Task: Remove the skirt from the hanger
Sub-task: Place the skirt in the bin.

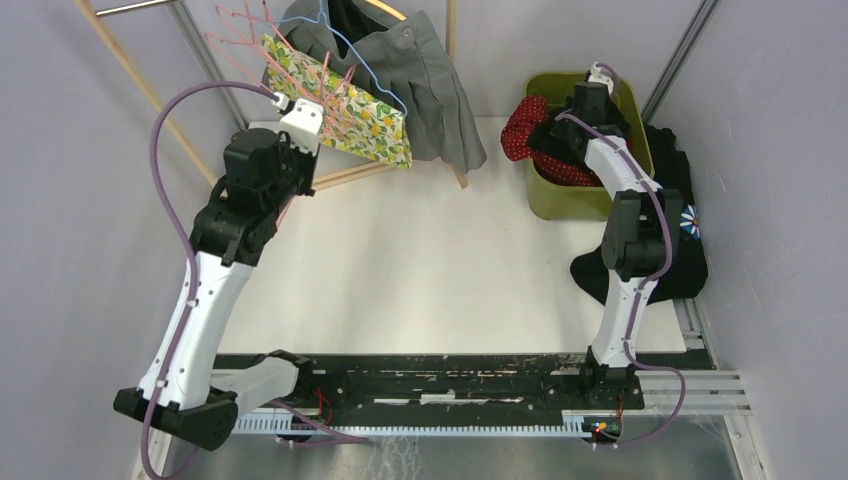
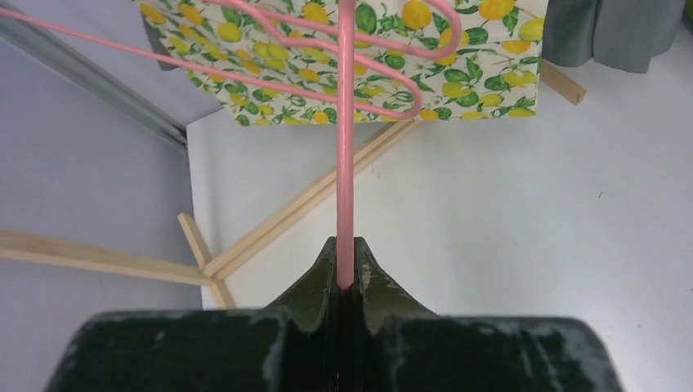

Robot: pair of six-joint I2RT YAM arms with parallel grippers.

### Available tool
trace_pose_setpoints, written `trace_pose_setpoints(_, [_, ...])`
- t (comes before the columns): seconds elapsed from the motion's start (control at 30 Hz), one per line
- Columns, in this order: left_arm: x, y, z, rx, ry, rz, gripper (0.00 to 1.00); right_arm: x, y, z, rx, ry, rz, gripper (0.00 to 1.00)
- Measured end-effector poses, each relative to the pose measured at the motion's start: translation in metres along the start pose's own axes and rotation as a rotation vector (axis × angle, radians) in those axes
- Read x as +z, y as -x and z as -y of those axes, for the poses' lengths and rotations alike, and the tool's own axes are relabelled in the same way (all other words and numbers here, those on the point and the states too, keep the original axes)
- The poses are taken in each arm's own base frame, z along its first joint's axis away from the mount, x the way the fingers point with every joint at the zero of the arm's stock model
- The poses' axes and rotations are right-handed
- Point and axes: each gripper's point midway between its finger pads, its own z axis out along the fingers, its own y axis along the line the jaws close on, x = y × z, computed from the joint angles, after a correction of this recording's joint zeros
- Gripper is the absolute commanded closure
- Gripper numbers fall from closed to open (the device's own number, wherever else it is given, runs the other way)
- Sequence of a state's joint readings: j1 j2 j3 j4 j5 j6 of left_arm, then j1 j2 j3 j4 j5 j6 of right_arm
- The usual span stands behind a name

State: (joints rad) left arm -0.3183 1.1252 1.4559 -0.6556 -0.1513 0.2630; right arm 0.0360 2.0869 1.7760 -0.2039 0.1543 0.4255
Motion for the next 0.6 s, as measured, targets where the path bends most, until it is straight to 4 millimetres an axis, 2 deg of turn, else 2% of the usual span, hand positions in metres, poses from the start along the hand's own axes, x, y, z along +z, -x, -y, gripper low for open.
trace_pose_setpoints(0.07, [-0.015, -0.001, -0.006, -0.002, 0.025, 0.003, 0.97, 0.005, -0.008, -0.001, 0.030, 0.017, -0.024, 0.85])
trace_pose_setpoints(0.2, [-0.052, -0.007, -0.022, -0.019, 0.097, 0.003, 0.97, 0.009, -0.013, -0.007, 0.068, 0.051, -0.045, 0.76])
trace_pose_setpoints(0.33, [-0.082, -0.026, -0.035, -0.041, 0.171, -0.021, 0.97, 0.010, -0.012, -0.012, 0.085, 0.069, -0.050, 0.57])
trace_pose_setpoints(0.43, [-0.097, -0.042, -0.040, -0.057, 0.212, -0.056, 0.97, 0.009, -0.008, -0.016, 0.081, 0.088, -0.049, 0.42])
trace_pose_setpoints(0.6, [-0.104, -0.062, -0.041, -0.075, 0.242, -0.110, 0.97, 0.006, -0.001, -0.022, 0.051, 0.110, -0.040, 0.31])
